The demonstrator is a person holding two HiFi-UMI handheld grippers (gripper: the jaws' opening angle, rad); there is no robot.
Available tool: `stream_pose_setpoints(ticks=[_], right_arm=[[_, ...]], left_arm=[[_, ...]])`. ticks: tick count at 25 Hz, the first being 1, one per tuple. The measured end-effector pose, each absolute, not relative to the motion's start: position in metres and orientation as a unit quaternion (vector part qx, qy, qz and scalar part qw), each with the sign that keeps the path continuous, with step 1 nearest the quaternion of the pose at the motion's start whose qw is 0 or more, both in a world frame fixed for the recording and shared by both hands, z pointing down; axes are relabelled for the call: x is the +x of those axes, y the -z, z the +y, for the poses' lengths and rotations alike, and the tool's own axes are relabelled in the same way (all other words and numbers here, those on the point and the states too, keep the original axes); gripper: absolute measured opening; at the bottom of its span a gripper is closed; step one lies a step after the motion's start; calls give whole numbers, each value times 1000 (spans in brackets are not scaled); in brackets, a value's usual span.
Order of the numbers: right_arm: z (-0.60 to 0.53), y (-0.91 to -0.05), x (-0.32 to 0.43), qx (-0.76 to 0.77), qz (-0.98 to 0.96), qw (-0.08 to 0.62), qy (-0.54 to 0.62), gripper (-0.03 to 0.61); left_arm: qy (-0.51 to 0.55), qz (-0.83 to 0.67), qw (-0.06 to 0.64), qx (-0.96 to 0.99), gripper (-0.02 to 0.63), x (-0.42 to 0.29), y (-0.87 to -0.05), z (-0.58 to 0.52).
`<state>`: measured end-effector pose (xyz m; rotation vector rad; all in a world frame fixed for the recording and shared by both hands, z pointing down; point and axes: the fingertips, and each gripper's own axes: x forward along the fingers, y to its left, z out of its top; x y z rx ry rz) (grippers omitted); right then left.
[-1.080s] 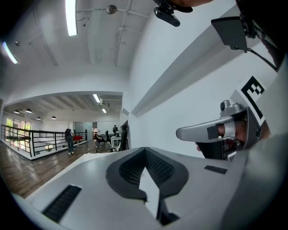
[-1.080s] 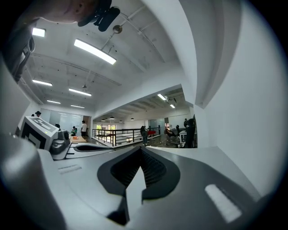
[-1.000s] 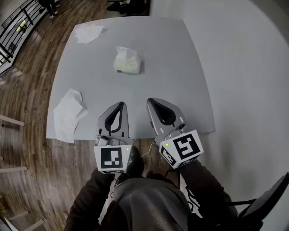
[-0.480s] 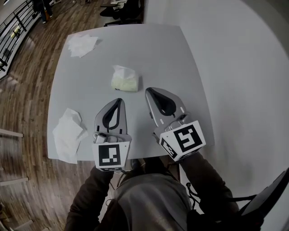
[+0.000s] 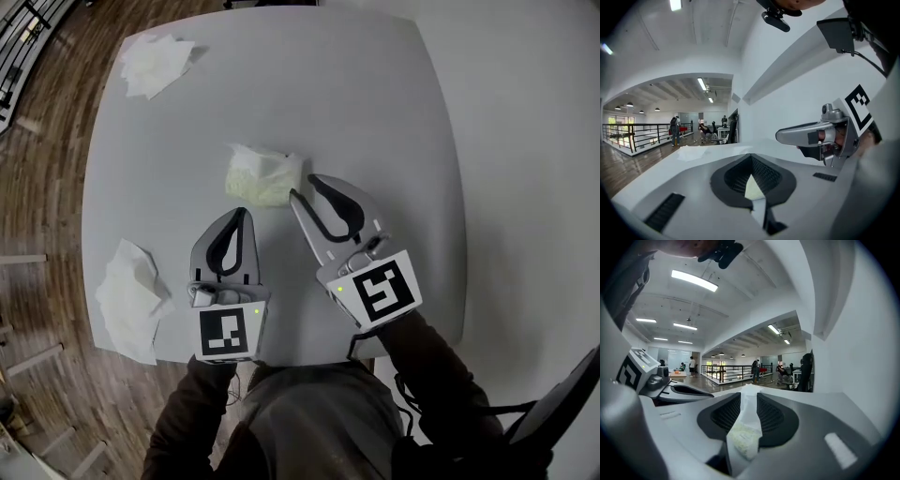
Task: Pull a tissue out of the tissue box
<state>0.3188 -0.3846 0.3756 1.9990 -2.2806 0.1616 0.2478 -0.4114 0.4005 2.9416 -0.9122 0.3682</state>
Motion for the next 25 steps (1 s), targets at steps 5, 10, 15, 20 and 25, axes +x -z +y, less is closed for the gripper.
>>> stream_pose_setpoints(ticks=[5, 10, 15, 20, 25], right_arm=[[-419, -404, 325, 631, -770, 75, -61, 100], [-440, -430, 328, 611, -783, 94, -74, 107], [-446, -441, 327, 605, -786, 110, -66, 25], [-443, -412, 317, 574, -809, 98, -86, 3], [-445, -355, 322, 576, -811, 63, -84, 3]], left_arm=[[-141, -296, 52, 943, -2, 262, -436, -436], [-150, -290, 68, 943, -2, 271, -458, -447], [-160, -285, 80, 942, -2, 276, -476, -452], [-161, -291, 93, 939, -2, 280, -485, -459], [-135, -296, 83, 942, -2, 287, -466, -462]])
